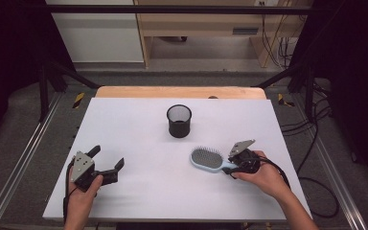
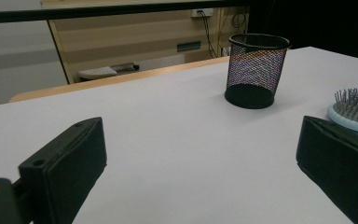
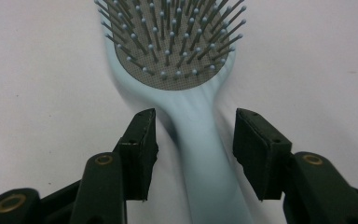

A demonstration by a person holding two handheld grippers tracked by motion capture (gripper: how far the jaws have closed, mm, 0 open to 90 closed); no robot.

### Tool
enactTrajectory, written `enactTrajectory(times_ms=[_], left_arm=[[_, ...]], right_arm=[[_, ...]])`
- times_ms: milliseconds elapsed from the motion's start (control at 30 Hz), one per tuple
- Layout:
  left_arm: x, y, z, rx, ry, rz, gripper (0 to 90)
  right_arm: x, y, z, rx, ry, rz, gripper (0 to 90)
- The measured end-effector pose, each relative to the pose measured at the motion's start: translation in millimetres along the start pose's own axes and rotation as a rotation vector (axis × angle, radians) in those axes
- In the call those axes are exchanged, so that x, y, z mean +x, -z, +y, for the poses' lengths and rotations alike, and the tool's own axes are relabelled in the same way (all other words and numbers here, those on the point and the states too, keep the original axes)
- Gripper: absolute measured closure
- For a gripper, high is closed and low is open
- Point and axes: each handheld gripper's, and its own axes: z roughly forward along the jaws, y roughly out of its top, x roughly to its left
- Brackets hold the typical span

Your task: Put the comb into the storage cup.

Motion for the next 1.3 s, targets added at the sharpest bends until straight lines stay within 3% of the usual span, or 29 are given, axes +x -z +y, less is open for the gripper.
enactTrajectory(times_ms=[467, 600, 767, 900, 1033, 1167, 1300], left_arm=[[-3.2, -2.1, -0.9, 0.013, -0.008, -0.005, 1.8], [-5.4, -3.5, -1.4, 0.017, -0.013, -0.01, 1.8], [-7.0, -4.8, -1.9, 0.022, -0.018, -0.012, 1.9], [-6.5, -4.0, -2.0, 0.023, -0.022, -0.011, 1.9], [-4.1, -3.5, -1.6, 0.019, -0.016, -0.006, 2.0], [-2.9, -2.9, -2.3, 0.017, 0.0, -0.004, 2.2], [-2.9, -3.4, -1.1, 0.01, 0.013, -0.011, 2.4]], right_arm=[[-4.1, -1.2, -1.1, 0.003, -0.004, 0.056, 59.5], [-2.8, -1.1, -0.7, 0.009, -0.001, 0.077, 68.2], [-1.9, -1.0, -0.6, 0.007, 0.001, 0.075, 69.2], [1.0, 0.2, 0.6, 0.011, -0.036, 0.063, 69.4], [7.4, 2.0, 2.9, -0.003, -0.042, 0.026, 69.4], [11.1, 4.9, 4.7, -0.036, -0.055, -0.005, 69.5], [14.9, 11.4, 5.4, -0.091, -0.084, -0.066, 69.4]])
